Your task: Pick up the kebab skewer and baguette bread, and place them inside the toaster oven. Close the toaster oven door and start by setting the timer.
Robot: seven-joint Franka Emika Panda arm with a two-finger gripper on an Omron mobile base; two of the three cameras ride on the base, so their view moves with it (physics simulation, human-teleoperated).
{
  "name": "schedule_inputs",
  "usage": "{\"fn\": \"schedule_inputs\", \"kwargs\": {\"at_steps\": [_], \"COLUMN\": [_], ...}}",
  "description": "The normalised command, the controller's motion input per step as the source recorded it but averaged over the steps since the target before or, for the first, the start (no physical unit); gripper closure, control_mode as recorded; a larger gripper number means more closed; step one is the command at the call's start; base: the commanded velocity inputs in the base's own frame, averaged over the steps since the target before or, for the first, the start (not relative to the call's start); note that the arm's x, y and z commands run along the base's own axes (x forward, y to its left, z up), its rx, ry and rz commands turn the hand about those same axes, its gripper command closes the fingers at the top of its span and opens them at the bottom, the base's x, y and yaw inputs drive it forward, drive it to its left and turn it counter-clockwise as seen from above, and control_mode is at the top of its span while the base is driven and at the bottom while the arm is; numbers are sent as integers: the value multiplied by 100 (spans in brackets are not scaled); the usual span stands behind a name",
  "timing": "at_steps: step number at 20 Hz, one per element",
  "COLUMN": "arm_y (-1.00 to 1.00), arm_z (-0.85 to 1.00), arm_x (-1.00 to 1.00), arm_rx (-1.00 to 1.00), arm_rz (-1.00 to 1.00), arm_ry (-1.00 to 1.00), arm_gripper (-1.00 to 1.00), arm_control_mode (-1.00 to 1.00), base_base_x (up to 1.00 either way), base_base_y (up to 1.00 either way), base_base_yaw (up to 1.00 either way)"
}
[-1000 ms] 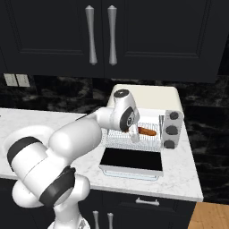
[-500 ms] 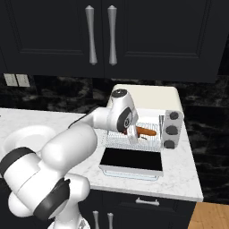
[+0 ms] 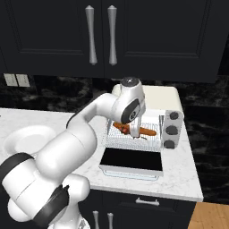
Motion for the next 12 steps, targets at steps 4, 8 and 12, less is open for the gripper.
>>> {"fn": "schedule_inputs", "kwargs": {"at_steps": [4,8,12], "arm_y": [0,4,16], "arm_z": [4,0,0], "arm_x": [0,0,-1], "arm_rx": [26,30,29], "arm_rz": [-41,-52,-59], "arm_ry": [-22,-27,-30], "arm_gripper": [-100,-100,-100], "arm_control_mode": [-100,-100,-100], "base_base_x": [0,0,0], "base_base_y": [0,0,0], "base_base_yaw": [0,0,0]}}
